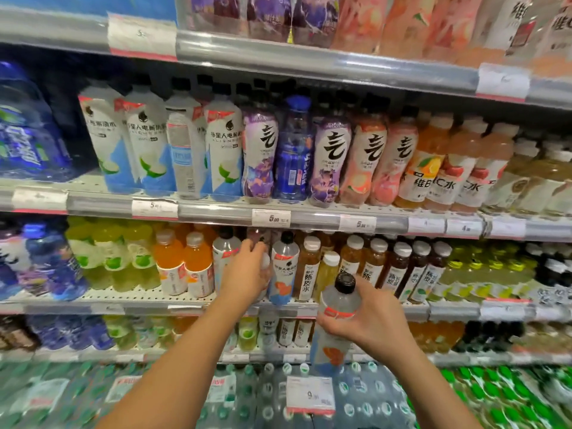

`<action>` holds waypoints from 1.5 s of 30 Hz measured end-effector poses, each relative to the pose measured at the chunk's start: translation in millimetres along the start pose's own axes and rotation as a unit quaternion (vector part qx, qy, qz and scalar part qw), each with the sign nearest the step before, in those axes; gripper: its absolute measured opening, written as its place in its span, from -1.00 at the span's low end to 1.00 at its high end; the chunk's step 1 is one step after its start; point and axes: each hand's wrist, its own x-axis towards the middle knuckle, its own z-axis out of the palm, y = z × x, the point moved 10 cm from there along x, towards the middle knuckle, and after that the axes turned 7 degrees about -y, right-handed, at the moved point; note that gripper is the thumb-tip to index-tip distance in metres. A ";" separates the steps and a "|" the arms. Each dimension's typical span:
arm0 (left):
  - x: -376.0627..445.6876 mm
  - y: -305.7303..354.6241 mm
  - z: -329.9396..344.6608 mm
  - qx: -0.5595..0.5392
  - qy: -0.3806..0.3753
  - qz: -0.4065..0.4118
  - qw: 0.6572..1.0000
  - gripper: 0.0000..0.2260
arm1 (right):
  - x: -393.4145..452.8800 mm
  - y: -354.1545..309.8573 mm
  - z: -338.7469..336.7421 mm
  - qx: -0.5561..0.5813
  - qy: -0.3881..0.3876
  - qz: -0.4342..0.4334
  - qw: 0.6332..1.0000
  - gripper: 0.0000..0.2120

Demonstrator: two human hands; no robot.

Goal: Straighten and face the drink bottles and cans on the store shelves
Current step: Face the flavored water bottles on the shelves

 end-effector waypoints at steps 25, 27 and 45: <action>-228.7 -89.0 -1.2 -0.196 0.064 -0.142 0.968 -0.67 | 136.4 -100.8 127.3 -0.115 -0.028 -0.066 0.991 -0.30; -231.1 -89.9 -2.6 -0.216 0.064 -0.153 0.962 -0.66 | 144.7 -103.5 127.4 -0.105 -0.031 -0.062 0.992 -0.34; -209.7 -74.9 13.1 -0.239 0.022 -0.134 0.961 -0.69 | 178.1 -96.2 125.7 -0.138 -0.124 -0.040 0.982 -0.45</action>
